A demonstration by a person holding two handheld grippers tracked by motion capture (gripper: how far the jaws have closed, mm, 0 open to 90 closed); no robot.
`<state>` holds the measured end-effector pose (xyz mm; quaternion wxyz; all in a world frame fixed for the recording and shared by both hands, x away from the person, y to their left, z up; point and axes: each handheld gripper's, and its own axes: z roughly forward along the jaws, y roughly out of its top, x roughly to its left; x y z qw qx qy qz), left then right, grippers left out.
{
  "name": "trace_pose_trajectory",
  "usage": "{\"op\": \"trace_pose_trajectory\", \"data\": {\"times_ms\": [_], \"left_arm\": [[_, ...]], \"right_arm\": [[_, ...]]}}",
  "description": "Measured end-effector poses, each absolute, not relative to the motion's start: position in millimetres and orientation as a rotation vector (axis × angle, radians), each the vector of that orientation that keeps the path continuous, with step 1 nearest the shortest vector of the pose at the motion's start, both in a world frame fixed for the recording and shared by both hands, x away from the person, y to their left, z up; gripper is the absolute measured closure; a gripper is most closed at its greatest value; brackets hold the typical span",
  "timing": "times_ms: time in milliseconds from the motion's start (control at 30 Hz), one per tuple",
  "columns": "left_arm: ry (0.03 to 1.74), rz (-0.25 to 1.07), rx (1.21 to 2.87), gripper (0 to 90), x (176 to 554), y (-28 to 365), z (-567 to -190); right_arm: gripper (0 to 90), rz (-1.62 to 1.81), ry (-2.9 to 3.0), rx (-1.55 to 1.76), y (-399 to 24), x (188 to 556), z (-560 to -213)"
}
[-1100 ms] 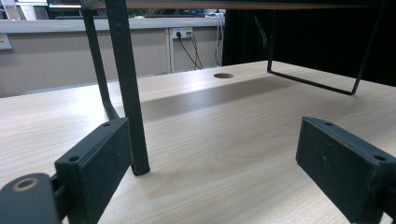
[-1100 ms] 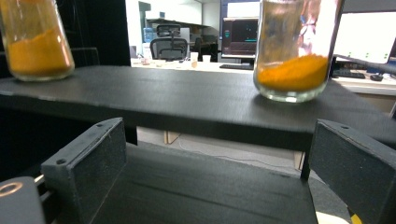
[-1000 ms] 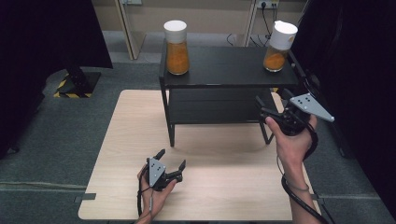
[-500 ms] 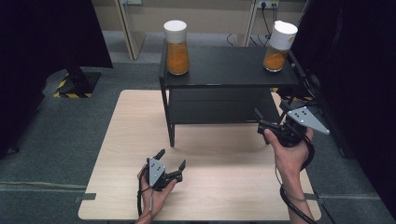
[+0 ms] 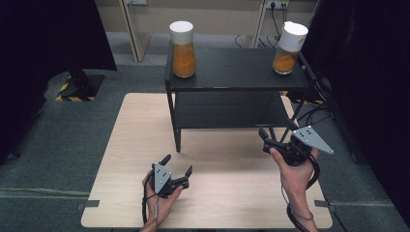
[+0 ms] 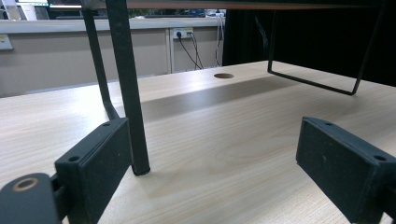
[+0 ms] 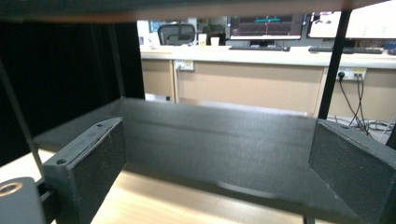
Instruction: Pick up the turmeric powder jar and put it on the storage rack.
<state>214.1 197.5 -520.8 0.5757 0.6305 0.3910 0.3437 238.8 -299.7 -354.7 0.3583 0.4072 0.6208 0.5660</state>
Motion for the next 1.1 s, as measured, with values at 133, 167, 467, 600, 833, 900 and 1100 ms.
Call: {"op": "trace_pose_trajectory", "data": {"times_ms": [133, 167, 467, 600, 833, 900, 1100], "left_arm": [[0.915, 0.805, 1.478, 10.0, 214, 198, -521], [0.915, 0.805, 1.478, 10.0, 214, 197, -521], [0.916, 0.806, 1.478, 10.0, 214, 197, -521], [0.916, 0.806, 1.478, 10.0, 214, 197, -521], [0.915, 0.806, 1.478, 10.0, 214, 197, -521], [0.915, 0.806, 1.477, 10.0, 214, 197, -521], [0.915, 0.807, 1.478, 10.0, 214, 197, -521]], "right_arm": [[4.5, 1.458, 1.626, 1.07, -302, 236, -367], [4.5, 1.454, 1.635, 1.069, -303, 235, -369], [4.4, 1.436, 1.686, 1.116, -311, 230, -395], [4.4, 1.433, 1.706, 1.139, -313, 228, -407], [4.4, 1.423, 1.745, 1.181, -314, 223, -429], [4.4, 1.415, 1.757, 1.191, -315, 222, -435], [4.4, 1.408, 1.771, 1.234, -319, 215, -451]]}}
